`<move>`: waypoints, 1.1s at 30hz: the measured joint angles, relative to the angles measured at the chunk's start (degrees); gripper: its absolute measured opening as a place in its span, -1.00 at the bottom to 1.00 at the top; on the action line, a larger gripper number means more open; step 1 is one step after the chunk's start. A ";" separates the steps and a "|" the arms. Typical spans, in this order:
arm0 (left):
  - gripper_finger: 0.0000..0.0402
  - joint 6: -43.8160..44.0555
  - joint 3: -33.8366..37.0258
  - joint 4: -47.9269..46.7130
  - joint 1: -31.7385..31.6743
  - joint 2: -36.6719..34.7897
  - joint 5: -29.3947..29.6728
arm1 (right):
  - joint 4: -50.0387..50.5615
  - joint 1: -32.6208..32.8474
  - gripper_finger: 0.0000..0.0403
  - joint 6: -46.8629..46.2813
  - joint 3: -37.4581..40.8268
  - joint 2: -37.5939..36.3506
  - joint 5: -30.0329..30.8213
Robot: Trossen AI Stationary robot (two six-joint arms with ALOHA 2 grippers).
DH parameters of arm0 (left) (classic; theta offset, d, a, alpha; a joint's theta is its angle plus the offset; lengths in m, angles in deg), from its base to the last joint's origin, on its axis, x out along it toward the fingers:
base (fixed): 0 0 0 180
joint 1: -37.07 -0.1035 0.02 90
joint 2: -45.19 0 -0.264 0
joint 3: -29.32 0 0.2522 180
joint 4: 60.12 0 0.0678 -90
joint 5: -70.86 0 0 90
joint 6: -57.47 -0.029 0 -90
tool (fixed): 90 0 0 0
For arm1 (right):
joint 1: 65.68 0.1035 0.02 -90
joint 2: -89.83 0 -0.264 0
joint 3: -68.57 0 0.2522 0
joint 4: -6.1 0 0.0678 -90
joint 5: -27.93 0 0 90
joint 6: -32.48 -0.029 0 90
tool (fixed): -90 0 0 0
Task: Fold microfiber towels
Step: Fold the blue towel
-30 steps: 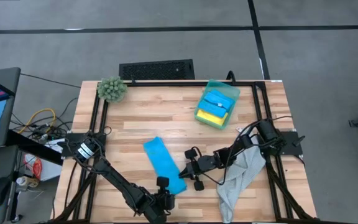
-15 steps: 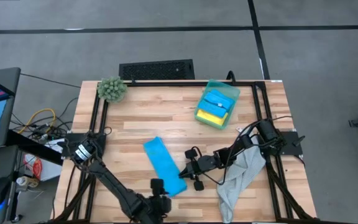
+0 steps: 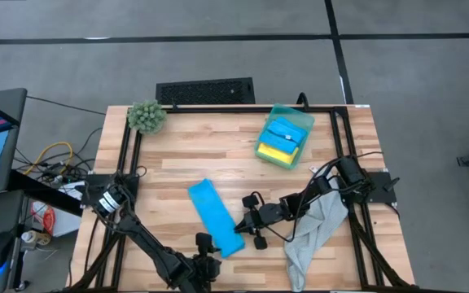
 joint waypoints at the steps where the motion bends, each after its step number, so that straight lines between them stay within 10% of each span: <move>1: 0.05 -0.45 0.16 0.17 -0.28 0.00 0.55 | 0.08 -0.02 -0.67 -0.07 0.00 0.00 -0.03; 9: -0.03 -5.50 0.28 2.58 -1.29 0.88 1.97 | 0.36 0.00 -0.67 -0.55 0.00 -0.04 -0.05; 23: -0.94 -2.58 0.21 3.97 -1.88 2.43 -0.74 | 2.99 1.93 -0.67 1.72 0.21 -5.14 -0.38; 33: -0.97 -0.21 -1.80 1.83 -0.28 2.75 0.12 | 2.40 2.68 -0.67 8.33 0.17 -8.22 4.76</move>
